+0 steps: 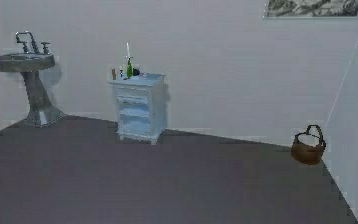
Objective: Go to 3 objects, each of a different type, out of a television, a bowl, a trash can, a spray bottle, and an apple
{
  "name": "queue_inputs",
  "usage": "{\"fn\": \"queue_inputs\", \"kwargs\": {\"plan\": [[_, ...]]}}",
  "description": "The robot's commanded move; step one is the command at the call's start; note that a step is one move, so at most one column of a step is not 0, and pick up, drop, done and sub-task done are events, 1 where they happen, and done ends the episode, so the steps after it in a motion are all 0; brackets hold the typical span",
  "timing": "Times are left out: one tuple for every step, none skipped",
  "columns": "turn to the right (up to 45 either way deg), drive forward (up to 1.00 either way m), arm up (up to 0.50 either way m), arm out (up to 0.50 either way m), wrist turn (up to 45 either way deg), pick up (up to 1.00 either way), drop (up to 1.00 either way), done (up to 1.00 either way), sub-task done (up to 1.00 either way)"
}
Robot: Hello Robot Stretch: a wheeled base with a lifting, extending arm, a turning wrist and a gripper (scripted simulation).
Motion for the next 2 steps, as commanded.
{"fn": "queue_inputs", "kwargs": {"plan": [[3.0, 0.00, 0.00, 0.00, 0.0, 0.00, 0.00, 0.00, 0.00], [0.0, 1.00, 0.00, 0.00, 0.0, 0.00, 0.00, 0.00, 0.00]]}}
